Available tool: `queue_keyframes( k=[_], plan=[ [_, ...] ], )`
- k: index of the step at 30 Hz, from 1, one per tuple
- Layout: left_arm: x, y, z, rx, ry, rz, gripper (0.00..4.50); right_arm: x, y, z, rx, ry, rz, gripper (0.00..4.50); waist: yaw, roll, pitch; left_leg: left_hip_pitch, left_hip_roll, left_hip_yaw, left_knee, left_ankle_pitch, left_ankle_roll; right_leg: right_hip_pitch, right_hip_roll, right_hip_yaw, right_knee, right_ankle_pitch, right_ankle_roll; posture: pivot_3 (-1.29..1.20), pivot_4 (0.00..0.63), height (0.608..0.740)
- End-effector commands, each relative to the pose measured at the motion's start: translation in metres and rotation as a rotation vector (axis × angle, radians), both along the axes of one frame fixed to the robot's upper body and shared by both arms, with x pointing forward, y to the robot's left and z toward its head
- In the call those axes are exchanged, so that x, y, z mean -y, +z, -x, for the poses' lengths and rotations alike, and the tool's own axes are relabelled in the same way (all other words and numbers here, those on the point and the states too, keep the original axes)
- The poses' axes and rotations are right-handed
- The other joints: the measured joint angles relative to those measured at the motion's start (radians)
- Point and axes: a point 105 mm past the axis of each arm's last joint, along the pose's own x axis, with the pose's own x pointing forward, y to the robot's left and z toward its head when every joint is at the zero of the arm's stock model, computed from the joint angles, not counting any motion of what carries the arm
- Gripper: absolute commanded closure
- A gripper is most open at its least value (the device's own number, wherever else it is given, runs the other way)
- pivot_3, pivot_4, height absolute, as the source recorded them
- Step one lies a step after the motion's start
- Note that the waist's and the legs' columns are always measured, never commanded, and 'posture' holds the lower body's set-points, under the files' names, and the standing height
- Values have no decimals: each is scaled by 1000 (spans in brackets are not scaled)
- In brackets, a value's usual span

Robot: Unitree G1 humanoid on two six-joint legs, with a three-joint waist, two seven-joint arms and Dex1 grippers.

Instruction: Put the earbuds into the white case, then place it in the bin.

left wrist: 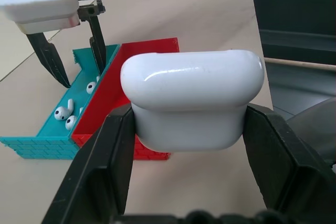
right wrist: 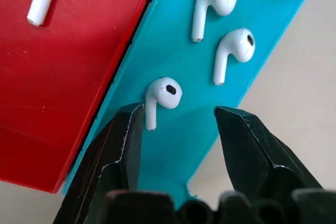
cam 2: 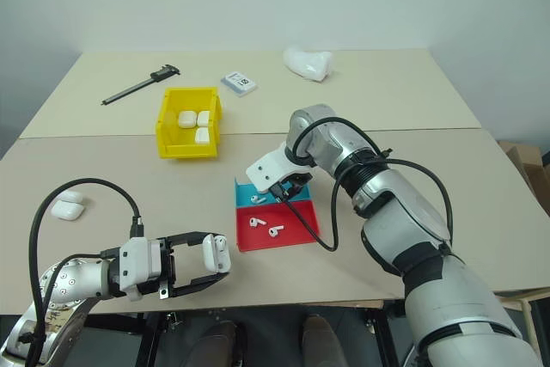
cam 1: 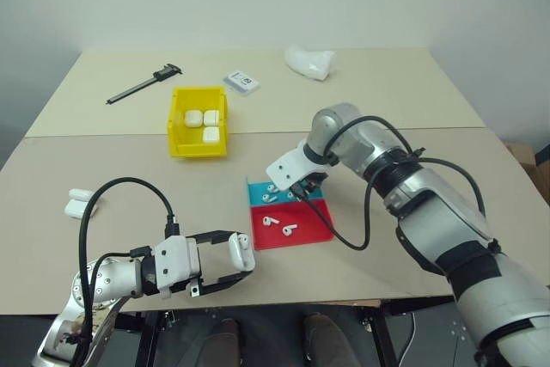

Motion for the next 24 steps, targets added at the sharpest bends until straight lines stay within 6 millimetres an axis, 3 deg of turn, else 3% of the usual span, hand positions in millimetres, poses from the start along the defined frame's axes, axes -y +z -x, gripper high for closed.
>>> queue_keyframes(
  k=[1,14,17,24],
  plan=[
    [1,6,1,38,-6,-2,1730,-2,6,-2,9,8,-26,1899,0,0,0,0,0,0,0,0,0,0,0,0,0,0,0,0,150,740],
    [0,6,0,33,13,-9,1730,-6,0,0,5,37,-20,1899,0,1,0,1,0,0,0,0,0,1,0,0,0,0,0,0,150,740],
    [0,6,-1,35,15,-11,1730,-4,0,1,3,51,-12,2420,0,1,0,1,0,0,0,0,0,1,0,0,0,0,0,0,150,740],
    [1,6,-1,39,14,-9,1730,-4,1,1,14,71,-16,2420,0,1,0,1,0,0,0,0,0,1,0,0,0,0,0,0,150,740]
  ],
)
